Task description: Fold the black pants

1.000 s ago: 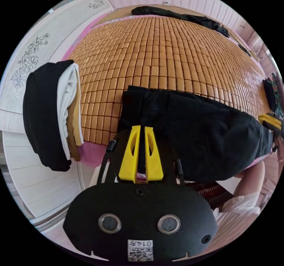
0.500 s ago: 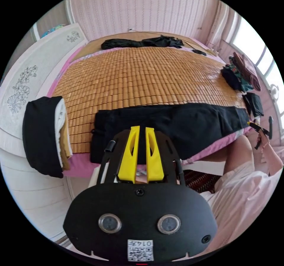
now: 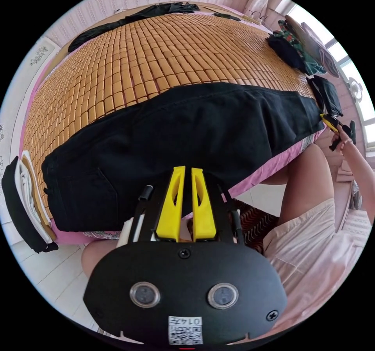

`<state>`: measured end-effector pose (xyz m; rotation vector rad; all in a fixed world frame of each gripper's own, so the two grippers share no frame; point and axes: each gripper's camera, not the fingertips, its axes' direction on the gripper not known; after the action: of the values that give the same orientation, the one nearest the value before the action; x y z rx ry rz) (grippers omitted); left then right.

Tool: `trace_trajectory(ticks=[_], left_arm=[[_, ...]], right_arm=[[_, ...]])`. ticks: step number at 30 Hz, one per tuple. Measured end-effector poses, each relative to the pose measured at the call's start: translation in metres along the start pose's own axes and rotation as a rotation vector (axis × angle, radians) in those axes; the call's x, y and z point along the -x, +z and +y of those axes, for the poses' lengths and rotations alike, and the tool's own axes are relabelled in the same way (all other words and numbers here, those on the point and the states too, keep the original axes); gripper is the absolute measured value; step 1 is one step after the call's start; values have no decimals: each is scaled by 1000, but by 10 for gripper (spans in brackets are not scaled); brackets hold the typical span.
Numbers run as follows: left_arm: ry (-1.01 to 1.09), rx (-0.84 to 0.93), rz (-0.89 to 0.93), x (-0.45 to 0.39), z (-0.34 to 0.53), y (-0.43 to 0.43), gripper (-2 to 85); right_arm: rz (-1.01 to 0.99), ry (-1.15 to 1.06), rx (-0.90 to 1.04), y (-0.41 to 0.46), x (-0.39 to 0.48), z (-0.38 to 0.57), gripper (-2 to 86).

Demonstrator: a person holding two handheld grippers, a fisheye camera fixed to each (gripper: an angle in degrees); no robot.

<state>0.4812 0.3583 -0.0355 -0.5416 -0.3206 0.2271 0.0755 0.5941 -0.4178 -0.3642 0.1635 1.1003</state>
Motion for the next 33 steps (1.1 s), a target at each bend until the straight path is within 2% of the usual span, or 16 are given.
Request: trace_trajectory(ticks=[6,9,11,13,15,18,20,22,24,26,29,33], left_arm=[[18,-22,12,-20,-9,9,33],[49,-50,14,-39,-15,9,40],[80,-24,-11,-51,-20,22,42],[86,19,-20,-60,-25,42,44],[77,26,-5,-64,-29,46,45],[81,3,-8,-74,-30,45,50],[88,-33,-3,-81,-28,41,53],[112,-65,9,-91,-27,38,59],[143,-86,-35,-98,-30,36,65],[182,-107,-94,-102,-37,34,72],[279,-126,-166,-107,-56,35,84],[344,-56,-222,-113,-88,57,99]], right_arm=[[-145,-120,-149,-60,-6,-1,4],[-10,-154,-116,-56,-13,1,4],[89,-73,33,-14,-30,0,7],[130,6,81,2,-37,-2,9],[110,-7,35,-4,-29,-5,13],[209,-117,-47,-21,4,-5,18],[344,-358,-65,-18,64,4,24],[397,-607,-56,-4,122,22,31],[311,-843,-39,16,180,47,44],[57,-1174,136,54,261,86,68],[-50,-1469,291,98,344,136,86],[43,-1581,440,154,402,161,81]])
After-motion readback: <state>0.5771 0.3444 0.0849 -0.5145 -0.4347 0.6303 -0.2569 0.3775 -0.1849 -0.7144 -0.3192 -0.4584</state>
